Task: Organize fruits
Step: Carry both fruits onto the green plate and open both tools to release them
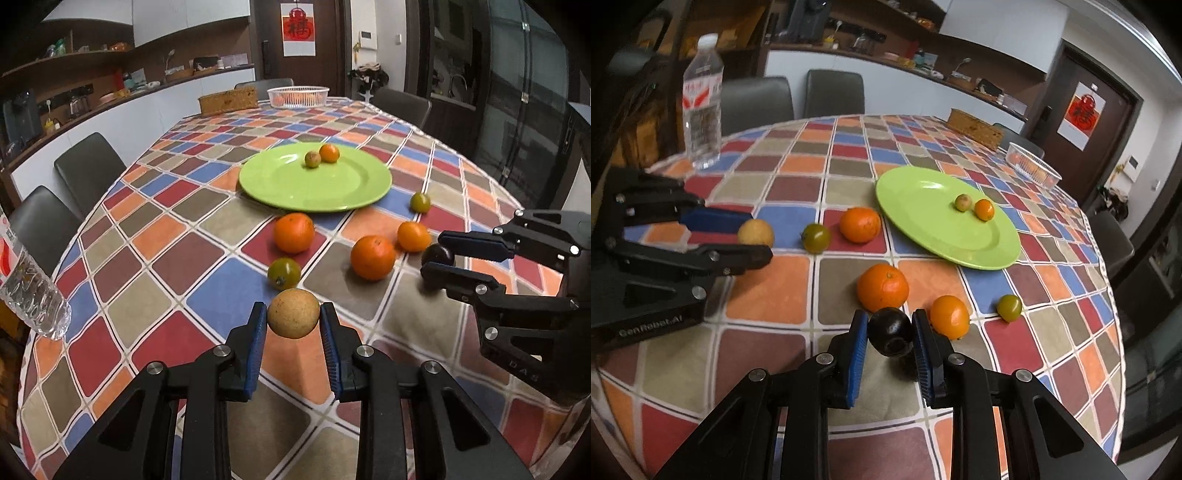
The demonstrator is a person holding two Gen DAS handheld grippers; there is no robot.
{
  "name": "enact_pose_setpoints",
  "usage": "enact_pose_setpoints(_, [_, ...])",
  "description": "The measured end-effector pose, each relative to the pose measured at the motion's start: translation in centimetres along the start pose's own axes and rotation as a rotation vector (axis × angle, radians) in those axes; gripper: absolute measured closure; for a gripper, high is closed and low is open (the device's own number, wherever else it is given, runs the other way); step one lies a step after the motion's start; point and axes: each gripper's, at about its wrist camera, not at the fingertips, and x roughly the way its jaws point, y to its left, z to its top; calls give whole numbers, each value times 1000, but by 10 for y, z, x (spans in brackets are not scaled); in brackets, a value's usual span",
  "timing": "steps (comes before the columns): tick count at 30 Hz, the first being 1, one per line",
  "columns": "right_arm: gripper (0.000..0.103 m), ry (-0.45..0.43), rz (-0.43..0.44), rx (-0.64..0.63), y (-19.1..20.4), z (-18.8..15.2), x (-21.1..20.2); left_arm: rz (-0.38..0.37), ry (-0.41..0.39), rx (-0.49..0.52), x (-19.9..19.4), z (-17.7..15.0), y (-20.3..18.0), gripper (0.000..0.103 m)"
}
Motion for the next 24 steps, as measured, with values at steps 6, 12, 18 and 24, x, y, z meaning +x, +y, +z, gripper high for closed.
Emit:
enact_pose_setpoints(6, [78, -35, 28, 69, -11, 6, -14, -26, -46, -12, -14, 13, -4, 74])
enact_pose_setpoints(12, [78, -76, 27, 118, -25, 14, -26, -41, -94, -13, -22, 33, -8, 74])
enact_pose_setpoints(18, [78, -127, 11, 154, -42, 28, -33, -60, -139, -17, -26, 56, -8, 74])
enact_pose_setpoints(24, [78, -160, 27, 214, -68, 49, -30, -88, -152, -31, -16, 82, -6, 74])
